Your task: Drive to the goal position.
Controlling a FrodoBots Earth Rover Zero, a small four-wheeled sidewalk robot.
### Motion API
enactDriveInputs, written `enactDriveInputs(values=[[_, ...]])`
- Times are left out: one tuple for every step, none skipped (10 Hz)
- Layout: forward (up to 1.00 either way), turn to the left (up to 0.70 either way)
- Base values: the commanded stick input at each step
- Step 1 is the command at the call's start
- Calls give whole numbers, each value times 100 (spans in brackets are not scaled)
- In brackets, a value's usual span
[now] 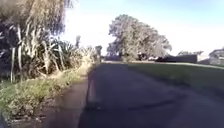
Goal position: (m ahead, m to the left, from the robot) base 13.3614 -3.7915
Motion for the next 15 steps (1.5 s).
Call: enactDriveInputs(values=[[100, 0], [100, 0], [100, 0], [100, 0], [100, 0], [100, 0], [100, 0], [100, 0], [100, 0], [100, 0], [100, 0], [100, 0], [100, 0], [100, 0], [100, 0]])
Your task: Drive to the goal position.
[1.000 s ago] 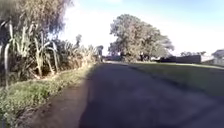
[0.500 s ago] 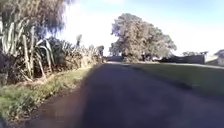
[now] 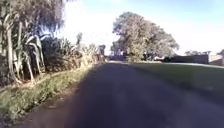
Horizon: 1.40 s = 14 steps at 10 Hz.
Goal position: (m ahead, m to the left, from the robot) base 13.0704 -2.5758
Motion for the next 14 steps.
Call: enactDriveInputs(values=[[100, 0], [100, 0], [100, 0], [100, 0], [100, 0], [100, 0], [100, 0], [100, 0], [100, 0], [100, 0], [100, 0], [100, 0], [100, 0], [100, 0]])
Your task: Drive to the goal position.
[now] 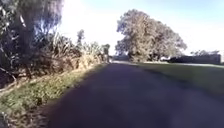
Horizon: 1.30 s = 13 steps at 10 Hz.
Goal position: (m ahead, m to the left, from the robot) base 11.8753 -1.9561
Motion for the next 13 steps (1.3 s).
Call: enactDriveInputs(values=[[100, 0], [100, 0], [100, 0], [100, 0], [100, 0], [100, 0], [100, 0], [100, 0], [100, 0], [100, 0], [100, -7], [100, -20], [100, -34]])
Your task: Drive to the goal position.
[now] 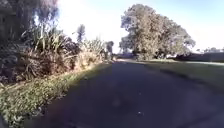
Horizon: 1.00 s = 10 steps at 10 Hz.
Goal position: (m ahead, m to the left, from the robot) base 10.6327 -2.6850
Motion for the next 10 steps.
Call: enactDriveInputs(values=[[100, -40], [100, -40], [100, -40], [100, 0], [100, 0], [100, 0], [100, 0], [100, 0], [100, 0], [100, 0]])
